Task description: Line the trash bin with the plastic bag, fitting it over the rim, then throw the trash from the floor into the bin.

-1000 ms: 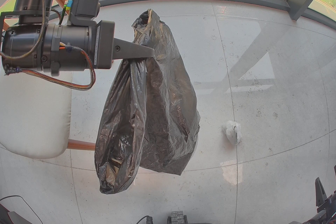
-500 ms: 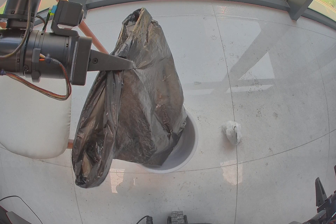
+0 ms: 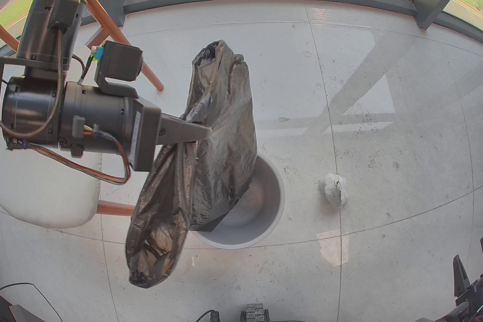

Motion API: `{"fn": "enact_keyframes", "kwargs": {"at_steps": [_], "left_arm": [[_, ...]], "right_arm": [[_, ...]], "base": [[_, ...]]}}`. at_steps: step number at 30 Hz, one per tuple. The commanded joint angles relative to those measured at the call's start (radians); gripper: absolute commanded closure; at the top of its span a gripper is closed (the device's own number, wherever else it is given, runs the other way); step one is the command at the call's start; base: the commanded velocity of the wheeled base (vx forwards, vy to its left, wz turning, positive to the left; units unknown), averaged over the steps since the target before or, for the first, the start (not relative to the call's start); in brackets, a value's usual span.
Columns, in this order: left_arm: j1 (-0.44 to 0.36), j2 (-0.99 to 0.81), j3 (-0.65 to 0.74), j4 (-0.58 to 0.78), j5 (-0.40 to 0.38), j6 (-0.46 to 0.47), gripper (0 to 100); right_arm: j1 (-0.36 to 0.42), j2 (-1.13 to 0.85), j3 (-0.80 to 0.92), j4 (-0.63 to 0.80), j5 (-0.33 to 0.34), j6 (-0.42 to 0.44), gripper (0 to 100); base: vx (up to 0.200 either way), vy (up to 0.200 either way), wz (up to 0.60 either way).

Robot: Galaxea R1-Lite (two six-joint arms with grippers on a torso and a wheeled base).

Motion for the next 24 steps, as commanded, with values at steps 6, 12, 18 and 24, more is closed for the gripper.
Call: {"fn": "enact_keyframes", "kwargs": {"at_steps": [6, 12, 18, 24], "left_arm": [[-0.132, 0.044, 0.145, -0.157, 0.104, 0.003, 100], [-0.183, 0.035, 0.233, -0.154, 0.316, 0.025, 100], [-0.24, 0.042, 0.248, -0.154, 0.365, 0.08, 100], [-0.307, 0.042, 0.329, -0.159, 0.411, 0.218, 100]], "right_arm": [[0.0, -0.01, 0.018, 0.0, -0.001, 0.001, 0], [0.0, -0.01, 0.018, -0.002, -0.001, 0.004, 0], [0.0, -0.01, 0.018, 0.0, -0.005, 0.004, 0], [0.0, -0.012, 0.018, -0.002, -0.005, 0.003, 0]], "base": [[0.0, 0.0, 0.0], [0.0, 0.0, 0.0], [0.0, 0.0, 0.0], [0.0, 0.0, 0.0]]}}
